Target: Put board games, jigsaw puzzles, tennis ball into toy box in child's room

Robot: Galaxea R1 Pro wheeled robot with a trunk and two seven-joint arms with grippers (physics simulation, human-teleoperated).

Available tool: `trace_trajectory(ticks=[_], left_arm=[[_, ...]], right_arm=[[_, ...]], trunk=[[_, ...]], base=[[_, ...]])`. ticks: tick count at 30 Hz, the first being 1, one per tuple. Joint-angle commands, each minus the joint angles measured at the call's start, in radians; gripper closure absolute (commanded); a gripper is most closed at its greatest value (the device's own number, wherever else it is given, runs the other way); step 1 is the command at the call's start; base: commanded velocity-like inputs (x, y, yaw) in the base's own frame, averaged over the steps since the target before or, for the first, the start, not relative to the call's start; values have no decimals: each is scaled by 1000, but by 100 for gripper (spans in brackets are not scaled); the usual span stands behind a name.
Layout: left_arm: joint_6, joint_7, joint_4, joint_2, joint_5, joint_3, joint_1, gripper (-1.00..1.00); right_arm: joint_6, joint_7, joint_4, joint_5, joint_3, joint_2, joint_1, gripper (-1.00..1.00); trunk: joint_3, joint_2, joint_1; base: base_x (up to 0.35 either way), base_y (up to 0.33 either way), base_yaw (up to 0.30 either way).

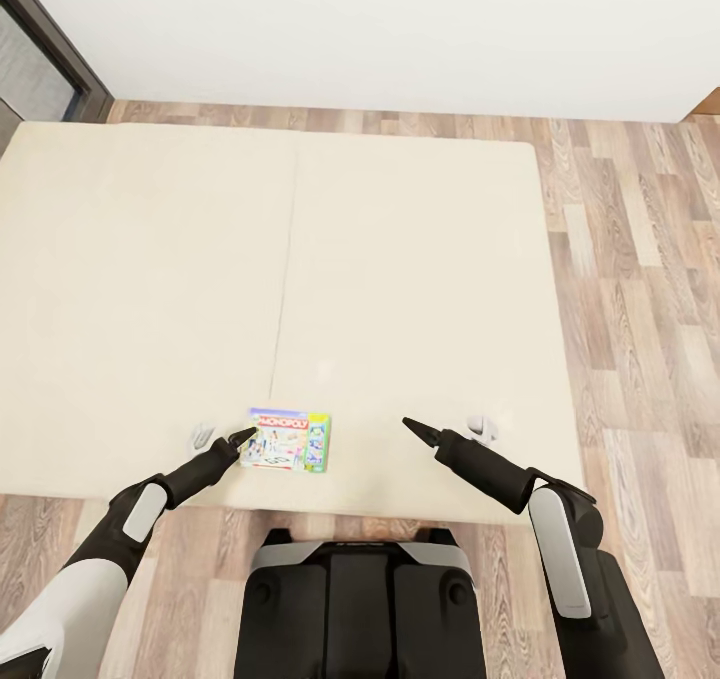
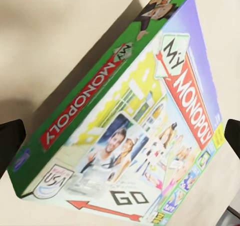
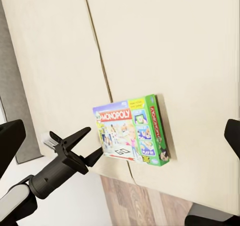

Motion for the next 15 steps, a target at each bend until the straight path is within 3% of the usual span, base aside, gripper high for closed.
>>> trace_trajectory(ticks=[1, 15], left_arm=[[8, -2, 0, 0, 4, 3, 0, -100], [8, -2, 0, 0, 4, 3, 0, -100]], right_arm=[[7, 6, 0, 2, -3, 1, -1, -100], [9, 7, -2, 2, -2, 1, -1, -100]], trunk=[[-1, -2, 1], [-1, -2, 1]], base=[[0, -114, 0], [0, -42, 0]])
